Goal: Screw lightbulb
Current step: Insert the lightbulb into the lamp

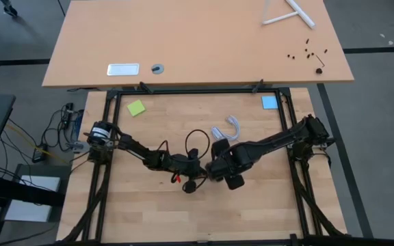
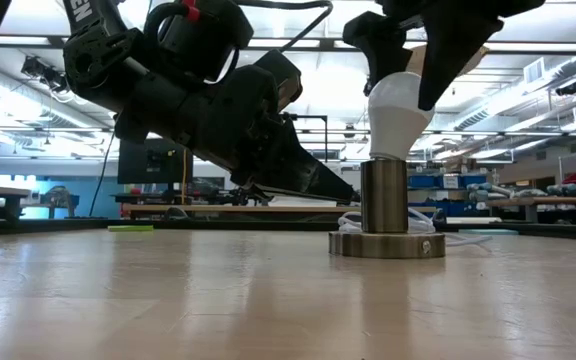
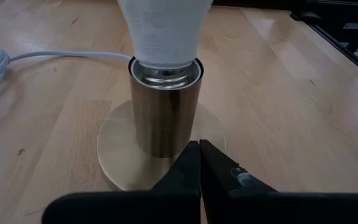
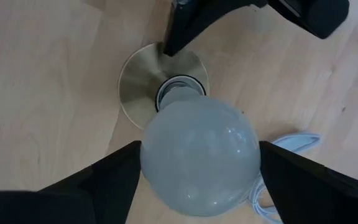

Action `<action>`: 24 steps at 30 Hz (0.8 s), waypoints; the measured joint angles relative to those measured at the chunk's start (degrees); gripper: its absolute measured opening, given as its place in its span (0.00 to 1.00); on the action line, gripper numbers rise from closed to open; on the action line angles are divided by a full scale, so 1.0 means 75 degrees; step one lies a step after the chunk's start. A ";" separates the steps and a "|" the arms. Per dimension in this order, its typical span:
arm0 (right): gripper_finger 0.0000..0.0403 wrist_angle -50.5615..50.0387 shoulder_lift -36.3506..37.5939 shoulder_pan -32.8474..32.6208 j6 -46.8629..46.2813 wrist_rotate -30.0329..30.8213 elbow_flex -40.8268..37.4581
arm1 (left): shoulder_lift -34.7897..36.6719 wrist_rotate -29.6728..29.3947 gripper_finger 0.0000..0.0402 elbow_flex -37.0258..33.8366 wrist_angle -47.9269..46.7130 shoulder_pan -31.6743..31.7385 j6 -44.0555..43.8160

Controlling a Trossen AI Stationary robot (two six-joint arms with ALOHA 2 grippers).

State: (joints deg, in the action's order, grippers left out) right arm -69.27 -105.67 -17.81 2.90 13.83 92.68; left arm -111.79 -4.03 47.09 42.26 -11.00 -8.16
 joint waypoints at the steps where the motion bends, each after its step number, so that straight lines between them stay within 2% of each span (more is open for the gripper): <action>1: 0.76 -0.0005 0.0000 0.0026 -0.0051 -0.0016 0.0000 | 0.0000 0.0000 0.00 0.0000 0.0000 0.0000 0.0000; 7: 0.68 -0.0007 0.0000 0.0159 -0.0298 -0.0253 0.0010 | 0.0000 0.0000 0.00 0.0000 0.0006 0.0000 0.0000; 24: 0.71 0.0030 0.0003 0.0355 -0.0871 -0.0494 0.0015 | 0.0003 -0.0085 0.00 0.0000 0.0221 0.0000 0.0000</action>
State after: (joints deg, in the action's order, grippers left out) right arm -69.04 -105.65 -15.15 -3.64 10.13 92.79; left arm -111.77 -4.67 47.09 43.92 -11.00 -8.16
